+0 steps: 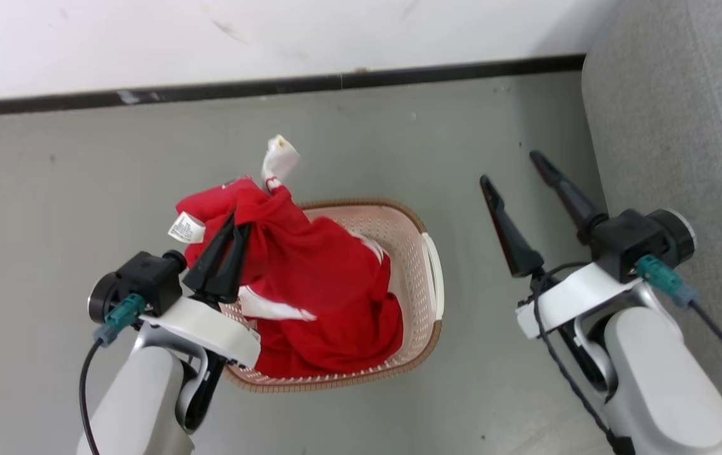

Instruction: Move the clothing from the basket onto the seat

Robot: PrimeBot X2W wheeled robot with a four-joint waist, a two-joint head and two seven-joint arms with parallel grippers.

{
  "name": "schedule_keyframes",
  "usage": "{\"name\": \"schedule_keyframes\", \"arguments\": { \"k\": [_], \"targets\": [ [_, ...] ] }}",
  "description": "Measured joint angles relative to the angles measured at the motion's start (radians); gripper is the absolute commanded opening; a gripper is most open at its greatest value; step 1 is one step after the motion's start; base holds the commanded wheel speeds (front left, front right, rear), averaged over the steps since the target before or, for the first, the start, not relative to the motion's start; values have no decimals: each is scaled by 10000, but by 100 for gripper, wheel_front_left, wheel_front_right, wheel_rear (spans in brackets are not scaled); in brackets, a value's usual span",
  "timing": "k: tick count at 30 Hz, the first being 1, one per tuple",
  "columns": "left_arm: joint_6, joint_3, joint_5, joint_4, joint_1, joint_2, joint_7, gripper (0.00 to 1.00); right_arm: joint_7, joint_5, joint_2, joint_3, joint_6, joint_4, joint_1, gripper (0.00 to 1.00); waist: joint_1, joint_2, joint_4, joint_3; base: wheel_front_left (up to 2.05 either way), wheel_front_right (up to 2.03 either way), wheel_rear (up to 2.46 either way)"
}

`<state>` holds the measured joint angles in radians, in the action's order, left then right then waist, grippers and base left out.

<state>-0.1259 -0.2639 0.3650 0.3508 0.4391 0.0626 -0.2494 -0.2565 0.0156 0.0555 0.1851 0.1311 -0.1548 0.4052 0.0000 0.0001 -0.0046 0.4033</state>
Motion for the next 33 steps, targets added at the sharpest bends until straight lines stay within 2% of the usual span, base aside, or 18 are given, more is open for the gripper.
{"name": "schedule_keyframes", "arguments": {
  "k": [9, 21, 29, 33],
  "targets": [
    [0, -523, 144, -368, -722, -6, 0, 0, 0, 42, 33, 1383, 0, -207, -577, 100, 0, 0, 177, -1287, 0, 0, 0],
    [0, -1499, 370, -1375, -1655, -15, 564, 0, 0, -69, 50, 4378, 2, -880, -969, 100, 0, 0, 455, -3115, 0, 0, 0],
    [0, -1925, 420, -2044, -1922, -31, 888, 0, 0, -238, 52, 4661, 2, -1174, -867, 100, -1, 0, 580, -3560, 0, 0, 0],
    [0, -2299, 773, -2719, -2154, -40, 1195, 0, 0, -286, 52, 4646, 2, -1383, -880, 100, 0, 0, 752, -3774, 0, 0, 0]
  ]
}}
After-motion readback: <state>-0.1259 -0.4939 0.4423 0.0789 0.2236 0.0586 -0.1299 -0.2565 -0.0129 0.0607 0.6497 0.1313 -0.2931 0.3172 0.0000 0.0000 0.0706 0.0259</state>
